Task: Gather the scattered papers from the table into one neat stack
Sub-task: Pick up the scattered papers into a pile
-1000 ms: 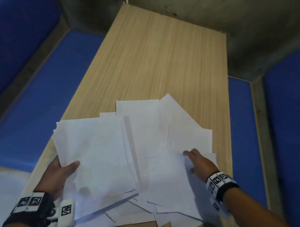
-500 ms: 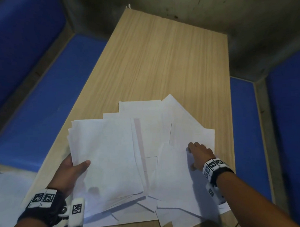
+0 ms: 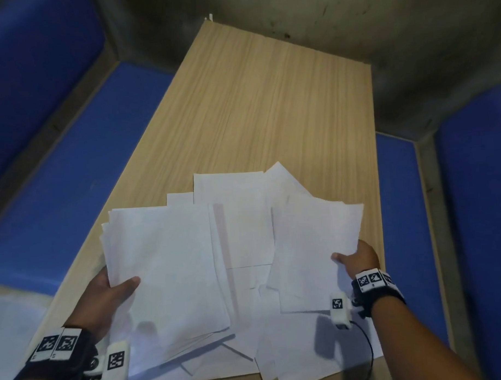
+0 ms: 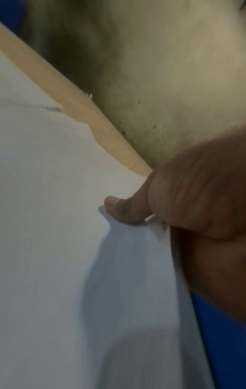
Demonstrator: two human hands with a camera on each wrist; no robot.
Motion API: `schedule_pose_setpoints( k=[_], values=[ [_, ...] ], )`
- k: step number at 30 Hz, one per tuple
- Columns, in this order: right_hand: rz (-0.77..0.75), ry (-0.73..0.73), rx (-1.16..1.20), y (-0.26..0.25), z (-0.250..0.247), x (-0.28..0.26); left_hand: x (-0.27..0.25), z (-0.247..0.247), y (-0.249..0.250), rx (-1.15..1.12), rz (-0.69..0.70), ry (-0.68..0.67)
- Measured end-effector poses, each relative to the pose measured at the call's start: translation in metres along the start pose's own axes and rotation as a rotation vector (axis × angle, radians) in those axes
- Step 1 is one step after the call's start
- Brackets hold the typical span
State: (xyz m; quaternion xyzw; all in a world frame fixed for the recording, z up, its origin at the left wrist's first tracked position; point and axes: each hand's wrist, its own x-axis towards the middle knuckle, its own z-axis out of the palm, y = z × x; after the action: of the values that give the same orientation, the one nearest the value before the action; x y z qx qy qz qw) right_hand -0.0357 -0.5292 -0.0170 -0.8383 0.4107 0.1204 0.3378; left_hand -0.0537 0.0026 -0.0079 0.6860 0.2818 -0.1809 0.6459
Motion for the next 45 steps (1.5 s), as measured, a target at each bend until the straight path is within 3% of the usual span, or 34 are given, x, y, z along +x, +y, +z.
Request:
schedule_pose_setpoints(
  k=[5, 10, 21, 29, 40, 42, 45],
  values=[
    [0.225, 0.067, 0.002, -0.009, 0.018, -0.004, 0.0, 0.002, 0.002, 0.036, 0.025, -0.014],
    [0.252, 0.057, -0.071, -0.005, 0.027, 0.02, -0.001, 0.009, 0.009, 0.02, 0.043, -0.029],
    [-0.077, 0.242, 0.292, -0.019, -0.008, -0.009, -0.003, 0.023, 0.012, 0.024, 0.023, -0.046],
    [-0.227, 0.214, 0.61, -0.025, -0.049, -0.048, -0.003, 0.033, 0.013, 0.029, 0.001, -0.072],
    [-0.481, 0.411, 0.853, -0.091, -0.109, -0.112, -0.007, 0.044, 0.029, 0.052, 0.052, -0.13],
    [-0.496, 0.369, 0.852, -0.098, -0.114, -0.124, -0.006, 0.047, 0.03, 0.057, 0.053, -0.14],
    [-0.482, 0.163, 0.86, -0.1, -0.097, -0.131, -0.007, 0.059, 0.033, 0.074, 0.046, -0.164]
  ],
)
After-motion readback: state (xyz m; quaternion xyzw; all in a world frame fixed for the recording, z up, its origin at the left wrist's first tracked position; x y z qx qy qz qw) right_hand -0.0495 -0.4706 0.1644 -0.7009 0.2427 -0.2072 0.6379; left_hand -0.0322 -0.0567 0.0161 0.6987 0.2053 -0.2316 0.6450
